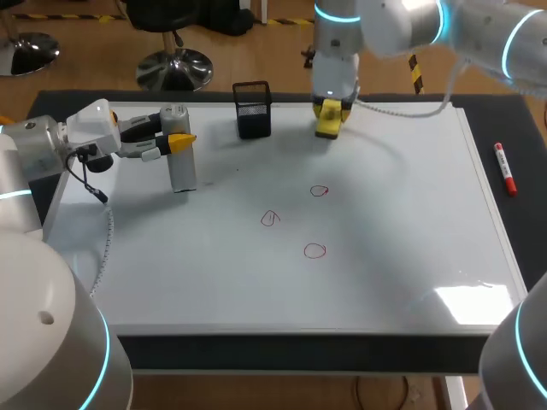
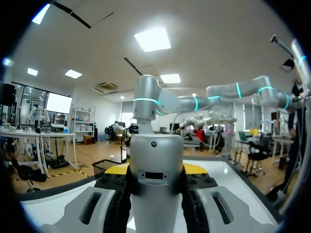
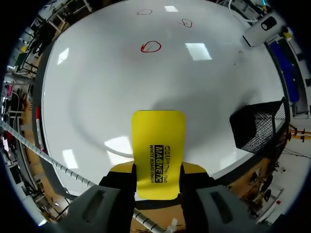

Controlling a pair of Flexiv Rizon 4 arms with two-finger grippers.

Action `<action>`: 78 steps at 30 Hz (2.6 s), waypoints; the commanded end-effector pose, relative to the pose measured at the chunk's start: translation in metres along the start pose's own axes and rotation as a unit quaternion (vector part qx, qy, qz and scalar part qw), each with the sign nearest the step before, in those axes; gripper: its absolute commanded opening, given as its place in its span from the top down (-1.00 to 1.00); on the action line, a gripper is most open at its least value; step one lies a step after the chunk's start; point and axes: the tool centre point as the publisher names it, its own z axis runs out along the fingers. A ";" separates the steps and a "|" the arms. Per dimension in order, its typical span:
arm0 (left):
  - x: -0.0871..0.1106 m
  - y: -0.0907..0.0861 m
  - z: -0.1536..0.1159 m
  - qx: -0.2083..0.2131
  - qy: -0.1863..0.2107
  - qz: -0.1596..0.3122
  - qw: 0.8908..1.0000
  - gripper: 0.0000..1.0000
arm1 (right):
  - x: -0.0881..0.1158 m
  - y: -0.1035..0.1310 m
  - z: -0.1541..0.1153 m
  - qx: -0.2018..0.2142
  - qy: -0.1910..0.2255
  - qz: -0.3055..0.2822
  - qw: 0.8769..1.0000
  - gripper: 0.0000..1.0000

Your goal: Pick up the inspection probe, press it on each red-marked spot on the whiteboard one by one, put down the probe, pick up the eraser, and wipe off all the red marks.

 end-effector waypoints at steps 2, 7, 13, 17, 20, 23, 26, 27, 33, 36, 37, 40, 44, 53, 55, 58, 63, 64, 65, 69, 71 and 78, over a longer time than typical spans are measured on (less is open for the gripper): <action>0.000 0.000 0.000 0.001 -0.001 0.001 1.000 1.00 | 0.020 -0.019 -0.019 0.006 0.000 0.025 1.000 1.00; 0.000 0.000 0.000 0.001 -0.001 0.001 1.000 1.00 | 0.041 -0.041 -0.039 0.027 -0.003 0.064 0.998 1.00; 0.000 0.000 0.000 0.001 -0.001 0.001 1.000 1.00 | 0.058 -0.054 -0.060 0.035 -0.023 0.106 0.993 1.00; 0.000 0.000 0.000 0.001 -0.001 0.001 1.000 1.00 | 0.067 -0.055 -0.074 0.033 -0.031 0.124 0.991 1.00; 0.000 0.000 0.000 0.001 -0.001 0.001 1.000 1.00 | 0.077 -0.054 -0.078 0.024 -0.030 0.132 0.990 1.00; 0.000 0.000 0.000 0.001 -0.001 0.001 1.000 1.00 | 0.089 -0.051 -0.083 0.023 -0.028 0.139 0.990 1.00; 0.000 0.000 0.000 0.001 -0.001 0.001 1.000 1.00 | 0.104 -0.050 -0.084 0.022 -0.026 0.150 0.988 1.00; 0.000 0.000 0.000 0.001 -0.001 0.001 1.000 1.00 | 0.108 -0.049 -0.086 0.022 -0.025 0.154 0.987 1.00; 0.000 0.000 0.000 0.001 -0.001 0.001 1.000 1.00 | 0.135 -0.049 -0.090 0.025 -0.026 0.180 0.983 1.00; 0.000 0.000 0.000 0.001 -0.001 0.001 1.000 1.00 | 0.147 -0.047 -0.089 0.023 -0.026 0.192 0.981 1.00; 0.000 0.000 0.000 0.001 -0.001 0.001 1.000 1.00 | 0.150 -0.047 -0.089 0.023 -0.026 0.194 0.980 1.00; 0.000 0.000 0.000 0.001 -0.001 0.001 1.000 1.00 | 0.158 -0.045 -0.088 0.019 -0.028 0.203 0.979 1.00; 0.000 0.000 0.000 0.001 -0.001 0.001 1.000 1.00 | 0.167 -0.043 -0.089 0.020 -0.034 0.215 0.976 1.00; 0.000 0.000 0.000 0.001 -0.001 0.001 1.000 1.00 | 0.181 -0.041 -0.089 0.019 -0.043 0.234 0.971 1.00; 0.000 0.000 0.000 0.001 -0.001 0.001 1.000 1.00 | 0.183 -0.040 -0.088 0.018 -0.046 0.239 0.970 1.00; 0.000 0.000 0.000 0.001 -0.001 0.001 1.000 1.00 | 0.184 -0.039 -0.087 0.015 -0.051 0.245 0.968 1.00; 0.000 0.000 0.000 0.001 -0.001 0.001 1.000 1.00 | 0.185 -0.038 -0.086 -0.005 -0.063 0.259 0.964 1.00; 0.000 0.000 0.000 0.001 -0.001 0.001 1.000 1.00 | 0.185 -0.038 -0.086 -0.005 -0.063 0.259 0.964 1.00; 0.000 0.000 0.000 0.001 -0.001 0.001 1.000 1.00 | 0.185 -0.038 -0.086 -0.005 -0.063 0.259 0.964 1.00; 0.000 0.000 0.000 0.001 -0.001 0.001 1.000 1.00 | 0.185 -0.038 -0.086 -0.005 -0.063 0.259 0.964 1.00; 0.000 0.000 0.000 0.001 -0.001 0.001 1.000 1.00 | 0.185 -0.038 -0.086 -0.005 -0.063 0.259 0.964 1.00; 0.000 0.000 0.000 0.001 -0.001 0.001 1.000 1.00 | 0.185 -0.038 -0.086 -0.005 -0.063 0.259 0.964 1.00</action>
